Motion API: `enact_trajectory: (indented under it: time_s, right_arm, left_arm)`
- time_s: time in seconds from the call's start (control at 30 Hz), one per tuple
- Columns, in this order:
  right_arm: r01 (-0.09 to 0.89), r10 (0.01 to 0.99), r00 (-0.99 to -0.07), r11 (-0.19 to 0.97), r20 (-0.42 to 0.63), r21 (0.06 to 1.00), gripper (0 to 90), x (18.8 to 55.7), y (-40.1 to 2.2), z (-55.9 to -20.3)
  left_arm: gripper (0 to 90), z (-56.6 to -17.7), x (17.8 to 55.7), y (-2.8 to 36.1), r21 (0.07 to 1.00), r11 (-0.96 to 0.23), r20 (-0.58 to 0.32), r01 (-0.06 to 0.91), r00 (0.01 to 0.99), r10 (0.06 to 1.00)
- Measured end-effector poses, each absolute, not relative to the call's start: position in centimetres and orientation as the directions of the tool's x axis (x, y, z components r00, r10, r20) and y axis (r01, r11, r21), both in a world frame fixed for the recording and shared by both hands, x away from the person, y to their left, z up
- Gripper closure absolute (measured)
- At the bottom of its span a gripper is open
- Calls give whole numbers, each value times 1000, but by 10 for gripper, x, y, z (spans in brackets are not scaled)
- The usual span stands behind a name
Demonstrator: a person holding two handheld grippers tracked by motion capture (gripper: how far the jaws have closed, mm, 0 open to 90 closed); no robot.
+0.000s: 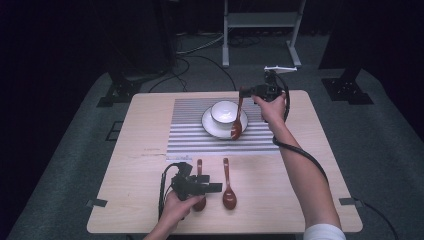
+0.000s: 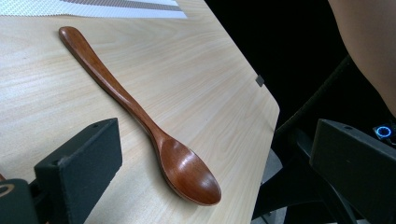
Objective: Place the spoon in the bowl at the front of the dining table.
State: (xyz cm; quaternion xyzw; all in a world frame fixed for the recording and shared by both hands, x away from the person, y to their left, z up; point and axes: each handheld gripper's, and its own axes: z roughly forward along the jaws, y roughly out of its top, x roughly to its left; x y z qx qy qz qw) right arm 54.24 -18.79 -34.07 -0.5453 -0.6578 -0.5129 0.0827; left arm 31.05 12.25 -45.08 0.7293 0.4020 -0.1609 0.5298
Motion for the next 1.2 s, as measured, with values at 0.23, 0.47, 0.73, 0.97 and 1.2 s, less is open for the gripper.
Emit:
enact_trajectory:
  time_s: [0.23, 0.47, 0.73, 0.97, 1.2]
  right_arm:
    - [800, 637, -377, -142, 672, 582, 828, 552, -184, -337]
    - [800, 643, -359, -161, 677, 578, 828, 563, -181, -333]
    - [791, 665, -333, -189, 669, 581, 828, 573, -177, -329]
    - [787, 665, -307, -224, 680, 575, 828, 582, -176, -331]
    - [780, 672, -283, -254, 684, 572, 828, 590, -173, -337]
  left_arm:
    - [12, -450, 311, 125, 642, -106, -664, 759, 620, 417]
    - [11, -450, 312, 125, 651, -109, -656, 751, 629, 417]
    - [12, -449, 312, 127, 650, -101, -660, 753, 626, 415]
    - [12, -447, 312, 128, 654, -92, -662, 751, 627, 411]
    - [11, -448, 312, 129, 656, -94, -660, 749, 630, 410]
